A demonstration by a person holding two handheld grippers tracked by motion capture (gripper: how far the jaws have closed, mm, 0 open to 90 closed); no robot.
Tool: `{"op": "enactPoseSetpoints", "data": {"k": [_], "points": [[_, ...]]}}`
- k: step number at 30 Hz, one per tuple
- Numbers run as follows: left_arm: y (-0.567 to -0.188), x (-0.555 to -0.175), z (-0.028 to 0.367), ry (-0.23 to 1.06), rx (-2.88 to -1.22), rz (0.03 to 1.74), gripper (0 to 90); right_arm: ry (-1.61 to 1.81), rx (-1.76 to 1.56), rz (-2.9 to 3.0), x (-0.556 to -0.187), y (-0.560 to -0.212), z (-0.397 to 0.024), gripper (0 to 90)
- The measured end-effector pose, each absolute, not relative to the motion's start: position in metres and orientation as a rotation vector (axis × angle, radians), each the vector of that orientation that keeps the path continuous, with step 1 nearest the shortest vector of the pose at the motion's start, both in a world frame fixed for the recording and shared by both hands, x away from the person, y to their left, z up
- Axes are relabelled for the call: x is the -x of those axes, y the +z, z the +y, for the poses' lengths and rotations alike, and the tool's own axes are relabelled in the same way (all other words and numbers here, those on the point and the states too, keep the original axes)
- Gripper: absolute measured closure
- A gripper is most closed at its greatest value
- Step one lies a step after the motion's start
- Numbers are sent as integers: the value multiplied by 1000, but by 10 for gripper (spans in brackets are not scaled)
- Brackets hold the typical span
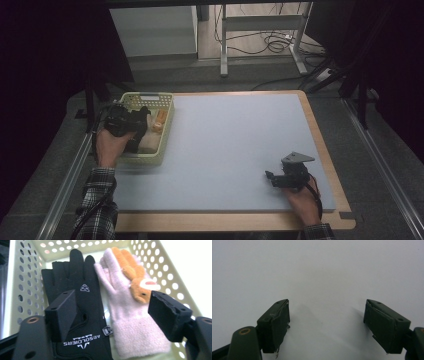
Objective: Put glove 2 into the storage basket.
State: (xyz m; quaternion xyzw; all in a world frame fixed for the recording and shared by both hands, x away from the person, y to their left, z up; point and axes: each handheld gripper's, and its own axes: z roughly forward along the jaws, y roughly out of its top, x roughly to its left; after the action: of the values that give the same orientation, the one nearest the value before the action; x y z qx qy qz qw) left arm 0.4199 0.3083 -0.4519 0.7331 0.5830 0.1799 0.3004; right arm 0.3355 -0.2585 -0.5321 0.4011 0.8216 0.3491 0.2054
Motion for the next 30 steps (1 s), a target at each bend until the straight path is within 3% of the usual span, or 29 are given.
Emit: {"op": "enactPoseSetpoints", "data": {"k": [14, 30], "points": [[-439, -391, 292, 451, -1921, 1385, 35, 969, -1115, 2288, -335, -532, -258, 203], [-439, -344, 217, 400, -1962, 1088, 2, 965, -1111, 2288, -335, -532, -258, 203]]}}
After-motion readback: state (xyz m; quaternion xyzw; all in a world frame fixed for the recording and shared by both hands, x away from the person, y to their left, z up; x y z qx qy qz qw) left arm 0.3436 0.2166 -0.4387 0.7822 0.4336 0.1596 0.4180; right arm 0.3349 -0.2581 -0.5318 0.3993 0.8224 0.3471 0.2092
